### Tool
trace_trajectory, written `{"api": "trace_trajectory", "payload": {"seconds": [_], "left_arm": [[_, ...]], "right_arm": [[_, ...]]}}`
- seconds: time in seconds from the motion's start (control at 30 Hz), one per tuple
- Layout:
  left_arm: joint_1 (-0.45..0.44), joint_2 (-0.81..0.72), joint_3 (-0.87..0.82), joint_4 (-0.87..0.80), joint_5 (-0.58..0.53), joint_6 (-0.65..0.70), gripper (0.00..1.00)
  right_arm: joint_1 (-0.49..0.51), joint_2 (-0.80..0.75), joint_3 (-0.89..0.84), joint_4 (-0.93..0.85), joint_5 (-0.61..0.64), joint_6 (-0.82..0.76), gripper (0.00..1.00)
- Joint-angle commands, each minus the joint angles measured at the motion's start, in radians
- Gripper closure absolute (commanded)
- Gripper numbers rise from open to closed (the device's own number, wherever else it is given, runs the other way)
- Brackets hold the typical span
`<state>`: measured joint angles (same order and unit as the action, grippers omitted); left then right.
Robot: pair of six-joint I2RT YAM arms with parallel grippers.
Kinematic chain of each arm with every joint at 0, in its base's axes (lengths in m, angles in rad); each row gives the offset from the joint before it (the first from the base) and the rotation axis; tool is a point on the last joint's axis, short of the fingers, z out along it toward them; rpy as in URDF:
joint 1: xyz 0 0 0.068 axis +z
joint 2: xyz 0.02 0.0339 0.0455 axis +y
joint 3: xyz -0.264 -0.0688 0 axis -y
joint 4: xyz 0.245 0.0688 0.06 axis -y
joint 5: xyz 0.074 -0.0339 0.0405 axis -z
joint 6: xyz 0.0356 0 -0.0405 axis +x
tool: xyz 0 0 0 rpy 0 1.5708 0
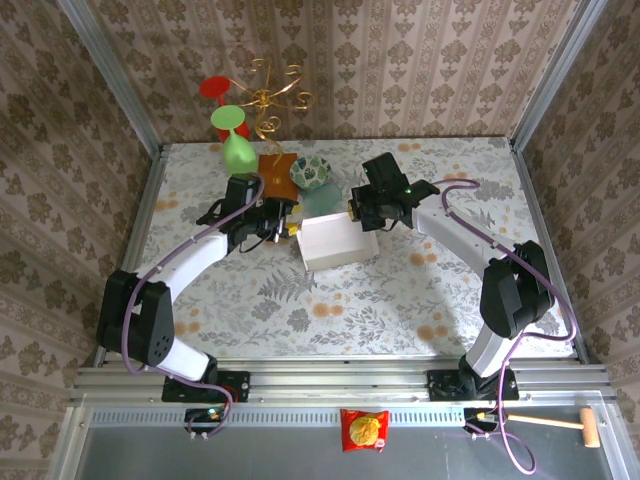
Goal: Fold the paper box
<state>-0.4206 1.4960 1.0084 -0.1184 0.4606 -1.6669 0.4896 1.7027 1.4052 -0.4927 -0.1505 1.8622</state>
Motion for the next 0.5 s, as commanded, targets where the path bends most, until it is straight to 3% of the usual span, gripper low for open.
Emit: {"api": "trace_trajectory", "payload": {"seconds": [0.0,0.27,0.47], "left_arm": [[-0.012,0.027,-0.005,0.045,0.015,-0.04,0.6],[-0.026,0.066,0.001,0.094,0.029,-0.07,0.61],[-0.029,0.079,-0.006,0.118,0.038,-0.083,0.72]], "right_arm": [[0.0,0.005,-0.007,0.022,-0.026,-0.008,1.0],[0.003,0.01,-0.013,0.032,-0.044,-0.019,1.0],[0.006,0.009,-0.017,0.034,-0.05,-0.027,1.0]]}}
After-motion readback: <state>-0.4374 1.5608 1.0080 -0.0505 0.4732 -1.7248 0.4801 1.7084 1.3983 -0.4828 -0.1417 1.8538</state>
